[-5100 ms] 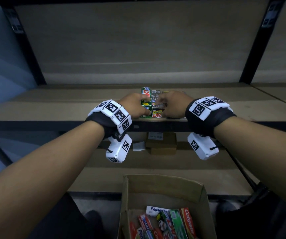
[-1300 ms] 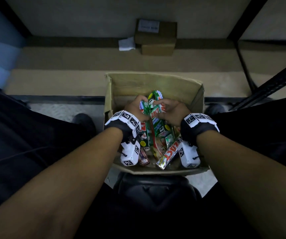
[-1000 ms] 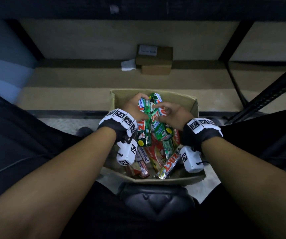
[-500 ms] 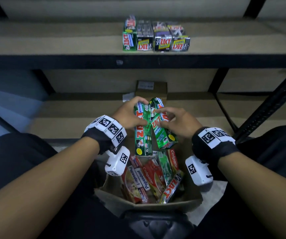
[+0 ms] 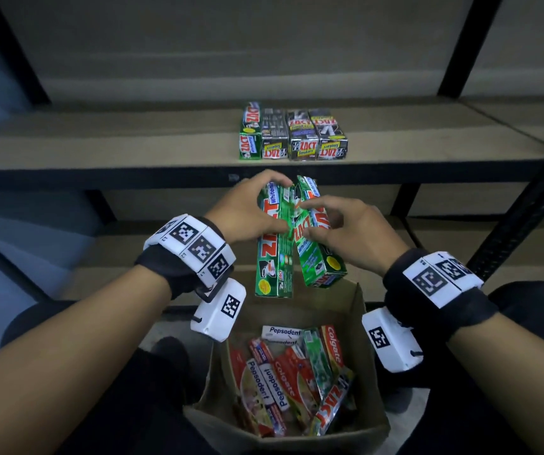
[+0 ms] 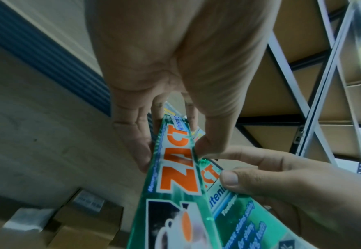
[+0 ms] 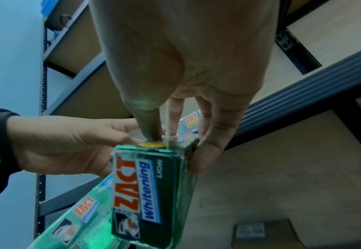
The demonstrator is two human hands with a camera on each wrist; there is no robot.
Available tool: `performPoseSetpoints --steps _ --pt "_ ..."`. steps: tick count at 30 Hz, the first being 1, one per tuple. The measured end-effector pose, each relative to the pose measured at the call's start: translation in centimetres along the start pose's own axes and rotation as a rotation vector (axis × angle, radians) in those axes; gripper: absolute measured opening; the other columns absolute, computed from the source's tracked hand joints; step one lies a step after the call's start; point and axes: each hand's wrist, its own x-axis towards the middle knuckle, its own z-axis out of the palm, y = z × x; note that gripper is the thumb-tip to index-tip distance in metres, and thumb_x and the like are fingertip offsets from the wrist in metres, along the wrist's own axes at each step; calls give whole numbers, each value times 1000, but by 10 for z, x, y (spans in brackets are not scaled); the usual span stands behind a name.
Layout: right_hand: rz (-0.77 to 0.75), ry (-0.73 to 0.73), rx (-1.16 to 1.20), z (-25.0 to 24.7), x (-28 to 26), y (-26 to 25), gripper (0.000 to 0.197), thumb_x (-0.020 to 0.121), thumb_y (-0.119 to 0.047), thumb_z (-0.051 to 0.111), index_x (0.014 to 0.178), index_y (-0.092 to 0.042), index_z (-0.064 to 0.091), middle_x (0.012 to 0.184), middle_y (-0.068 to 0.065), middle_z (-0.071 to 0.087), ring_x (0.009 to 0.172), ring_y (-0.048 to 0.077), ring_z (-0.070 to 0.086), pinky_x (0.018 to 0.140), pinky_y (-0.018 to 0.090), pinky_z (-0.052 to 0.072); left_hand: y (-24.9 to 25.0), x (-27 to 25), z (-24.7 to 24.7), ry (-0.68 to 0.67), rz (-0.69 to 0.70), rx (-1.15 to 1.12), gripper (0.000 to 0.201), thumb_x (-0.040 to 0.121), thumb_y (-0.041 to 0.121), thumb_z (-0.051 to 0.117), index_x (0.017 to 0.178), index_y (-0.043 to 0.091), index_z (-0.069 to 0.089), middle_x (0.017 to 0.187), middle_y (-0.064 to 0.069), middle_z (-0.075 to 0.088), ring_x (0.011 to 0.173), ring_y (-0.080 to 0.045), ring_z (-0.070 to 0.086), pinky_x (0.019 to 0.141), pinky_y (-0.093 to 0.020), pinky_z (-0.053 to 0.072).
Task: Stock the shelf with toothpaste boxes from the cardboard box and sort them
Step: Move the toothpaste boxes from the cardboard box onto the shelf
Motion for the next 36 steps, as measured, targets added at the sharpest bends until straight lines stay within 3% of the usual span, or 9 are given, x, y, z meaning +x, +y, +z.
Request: performPoseSetpoints --steps 4,8,11,16,21,24,29,33,36 --pt "-50 59 -29 -19 3 -16 35 84 -45 73 118 -47 65 81 -5 61 78 13 59 64 26 46 26 -3 -17 36 59 38 58 78 15 79 123 42 54 121 14 51 74 -9 70 67 -35 62" --pt "-84 101 -43 -40 7 -30 36 83 -48 72 119 -50 64 86 1 65 83 17 62 75 36 55 45 2 -33 69 75 22 62 76 19 79 122 52 54 129 12 54 79 -11 73 72 -39 63" --pt "-98 101 -2 -54 15 -35 38 81 -49 73 118 -51 63 84 3 68 79 20 67 73 42 57 61 8 -44 71 94 3 63 77 17 78 126 48 55 122 12 61 77 -6 72 65 -31 61" --pt "-86 153 -57 -79 37 -45 37 80 -48 74 116 -50 65 81 -5 68 76 13 68 73 31 56 85 30 -58 87 70 -50 61 78 13 78 129 39 55 110 7 66 81 -15 74 62 -36 61" --pt "-74 163 -129 -97 69 -50 46 81 -46 74 125 -44 62 87 -8 66 83 14 65 74 26 47 108 68 -67 122 1 11 59 78 17 80 128 37 55 90 3 65 54 -8 68 60 -36 63" --pt "-40 181 -122 -105 94 -51 53 80 -40 77 130 -36 59 88 -12 63 89 14 65 81 28 52 118 95 -70 139 -30 30 54 78 16 79 124 32 57 92 -5 70 50 -11 66 59 -36 62" --pt "29 169 -173 -108 135 -46 54 80 -43 76 129 -30 60 122 -1 65 105 20 65 90 41 56 120 133 -71 127 -82 57 57 81 15 77 133 26 55 105 -6 69 64 -17 68 60 -35 62" --pt "40 196 -200 -103 154 -37 44 85 -44 71 124 -26 65 127 2 66 111 21 63 94 34 52 109 165 -73 78 -167 45 44 80 19 78 121 17 63 108 -13 68 82 -28 71 81 -46 60" --pt "69 198 -164 -97 165 -32 36 86 -48 69 117 -29 70 114 4 71 101 21 67 83 30 53 104 183 -75 34 -198 139 41 76 32 81 107 7 70 95 -16 68 80 -25 62 94 -53 54"
